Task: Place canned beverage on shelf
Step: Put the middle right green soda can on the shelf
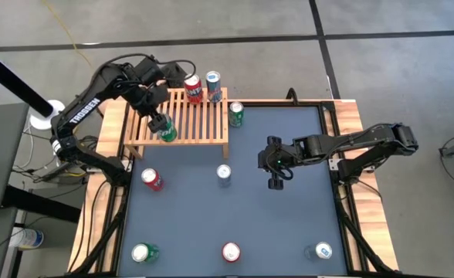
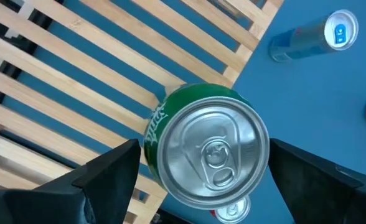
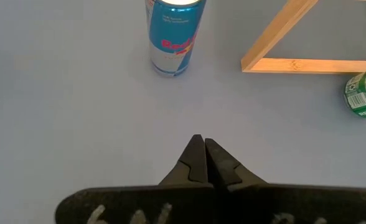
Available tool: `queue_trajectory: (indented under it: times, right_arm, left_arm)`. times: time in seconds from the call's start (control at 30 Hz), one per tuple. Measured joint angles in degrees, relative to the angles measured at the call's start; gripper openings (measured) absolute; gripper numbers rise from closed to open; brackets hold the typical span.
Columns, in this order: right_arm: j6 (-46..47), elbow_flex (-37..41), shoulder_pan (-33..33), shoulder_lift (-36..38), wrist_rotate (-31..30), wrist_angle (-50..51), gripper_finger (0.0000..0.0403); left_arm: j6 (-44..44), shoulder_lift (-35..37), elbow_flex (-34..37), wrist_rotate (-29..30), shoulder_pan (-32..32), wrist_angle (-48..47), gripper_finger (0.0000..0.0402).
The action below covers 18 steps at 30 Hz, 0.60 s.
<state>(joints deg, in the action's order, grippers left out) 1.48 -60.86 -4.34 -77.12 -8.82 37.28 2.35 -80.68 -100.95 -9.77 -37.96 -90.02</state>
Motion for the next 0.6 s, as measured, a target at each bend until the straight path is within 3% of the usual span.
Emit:
queue_trajectory:
  times: [0.37,0.6]
  right_arm:
    - [0.0,0.0,0.0,0.0,0.0,0.0,0.0]
    - [0.0,0.0,0.0,0.0,0.0,0.0,0.0]
  left_arm:
    - [0.5,0.0,-0.4,2.8,1.2,0.0,0.0332]
    - [0.9,0.0,-5.7,3.2,1.1,0.0,0.0332]
